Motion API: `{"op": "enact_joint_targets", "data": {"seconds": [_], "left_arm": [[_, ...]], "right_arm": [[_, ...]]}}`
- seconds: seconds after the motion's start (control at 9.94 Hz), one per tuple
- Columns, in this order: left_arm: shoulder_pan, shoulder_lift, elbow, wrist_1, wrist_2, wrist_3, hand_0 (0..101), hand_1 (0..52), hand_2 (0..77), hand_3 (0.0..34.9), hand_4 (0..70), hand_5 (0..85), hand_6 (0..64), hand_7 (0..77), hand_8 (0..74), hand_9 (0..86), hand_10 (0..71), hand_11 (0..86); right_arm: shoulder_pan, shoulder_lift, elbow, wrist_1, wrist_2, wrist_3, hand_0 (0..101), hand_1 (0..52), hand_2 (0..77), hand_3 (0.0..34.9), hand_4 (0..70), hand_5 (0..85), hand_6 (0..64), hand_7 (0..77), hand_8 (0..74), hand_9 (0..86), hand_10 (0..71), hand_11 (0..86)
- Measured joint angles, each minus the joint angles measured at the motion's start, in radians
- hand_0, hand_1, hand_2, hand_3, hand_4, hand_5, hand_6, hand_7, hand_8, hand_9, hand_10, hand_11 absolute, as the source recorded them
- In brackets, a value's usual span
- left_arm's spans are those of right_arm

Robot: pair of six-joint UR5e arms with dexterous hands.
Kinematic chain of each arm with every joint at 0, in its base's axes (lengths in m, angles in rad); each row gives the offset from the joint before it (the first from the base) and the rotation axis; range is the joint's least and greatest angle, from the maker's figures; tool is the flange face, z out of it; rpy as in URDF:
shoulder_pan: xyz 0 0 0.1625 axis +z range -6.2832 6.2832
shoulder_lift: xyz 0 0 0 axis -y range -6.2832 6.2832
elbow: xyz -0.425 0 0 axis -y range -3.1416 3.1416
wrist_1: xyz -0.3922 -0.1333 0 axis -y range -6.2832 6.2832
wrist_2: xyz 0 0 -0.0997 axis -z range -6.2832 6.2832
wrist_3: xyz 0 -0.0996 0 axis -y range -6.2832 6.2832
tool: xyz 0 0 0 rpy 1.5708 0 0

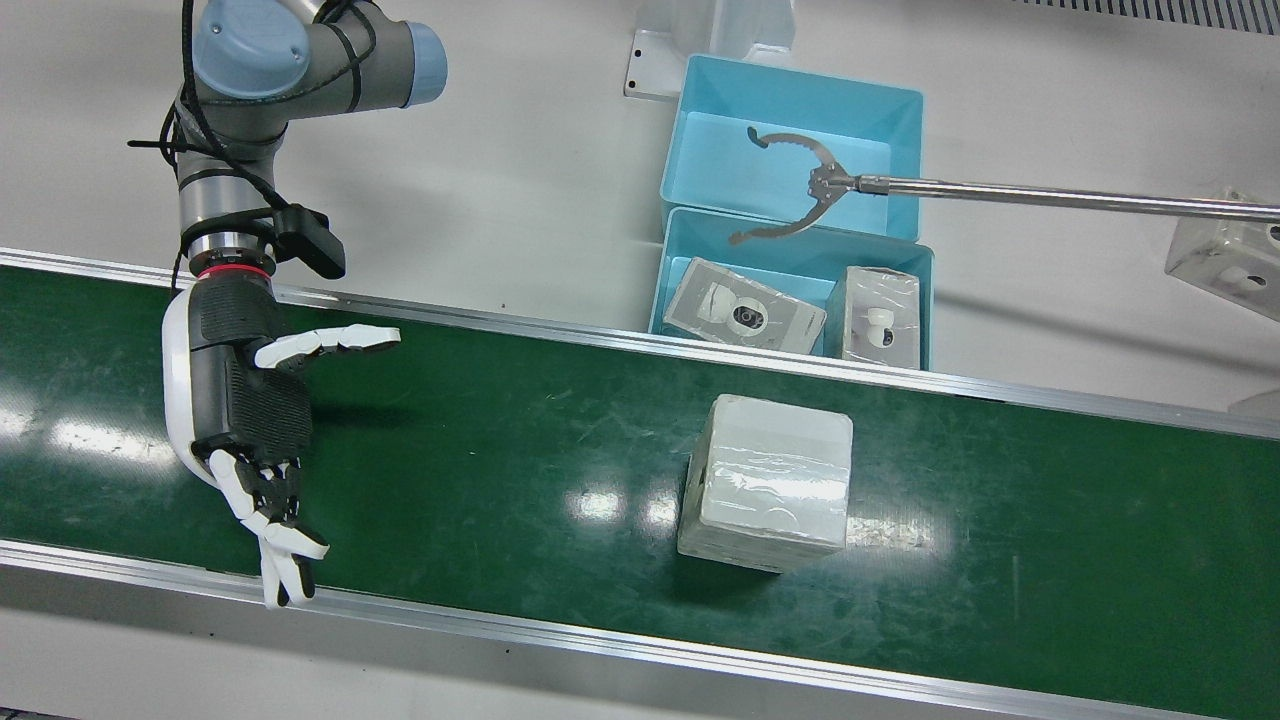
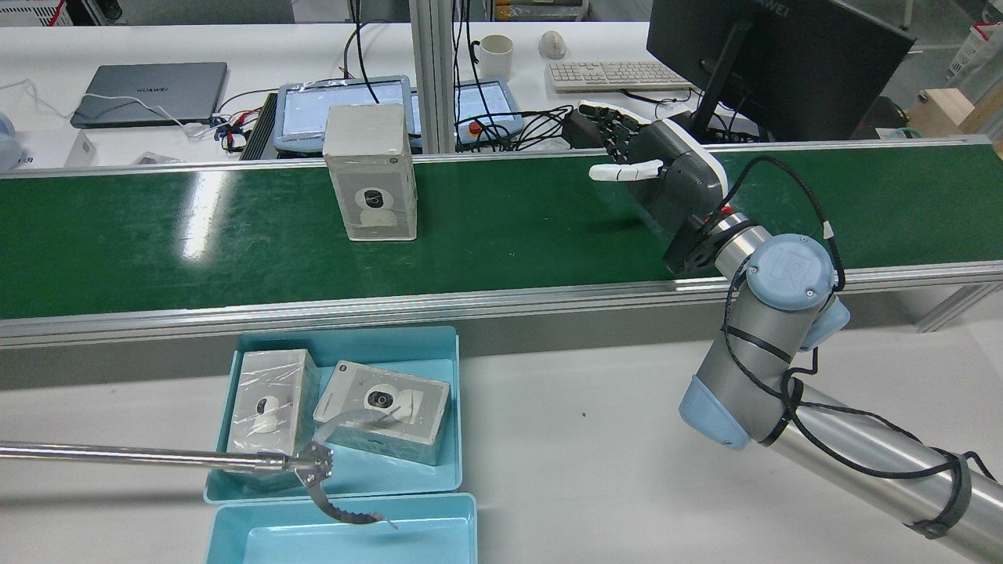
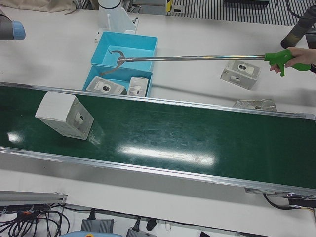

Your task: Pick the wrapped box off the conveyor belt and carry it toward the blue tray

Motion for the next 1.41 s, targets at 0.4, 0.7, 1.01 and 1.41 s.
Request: {"op": "enact_joint_targets", "data": {"seconds": [0.4, 0.7, 1.01, 1.41], "left_arm": [[0.000, 0.000, 0.000, 0.000, 0.000, 0.000, 0, 0.0, 1.1, 0.0, 0.0, 1.1, 0.5, 0.5, 0.5, 0.5, 0.5, 0.5], [0.000, 0.000, 0.000, 0.000, 0.000, 0.000, 0, 0.0, 0.5, 0.0, 0.0, 1.1, 0.5, 0.5, 0.5, 0.0, 0.5, 0.5], [0.000, 0.000, 0.000, 0.000, 0.000, 0.000, 0, 0.0, 0.5, 0.0, 0.0, 1.1, 0.5, 0.5, 0.5, 0.0, 0.0, 0.5], [0.000, 0.000, 0.000, 0.000, 0.000, 0.000, 0, 0.0, 0.5, 0.0, 0.0, 1.1, 0.5, 0.5, 0.5, 0.5, 0.5, 0.5]], "right_arm": [[-0.012, -0.004, 0.015, -0.005, -0.001, -0.004, 47, 14.2, 12.5, 0.0, 12.5, 20.7, 3.8, 3.8, 1.1, 4.4, 0.0, 0.5], [-0.021, -0.015, 0.025, -0.007, -0.002, -0.007, 47, 14.2, 12.5, 0.0, 13.1, 20.7, 3.8, 3.8, 1.6, 4.4, 0.0, 1.1], [-0.019, -0.024, 0.028, -0.006, -0.001, -0.006, 47, 14.2, 12.5, 0.0, 12.0, 20.7, 3.3, 2.7, 1.1, 4.4, 0.0, 1.1], [-0.023, -0.022, 0.025, -0.006, -0.001, -0.007, 47, 14.2, 12.0, 0.0, 12.5, 20.7, 3.8, 3.3, 1.1, 4.4, 0.0, 1.1]]}}
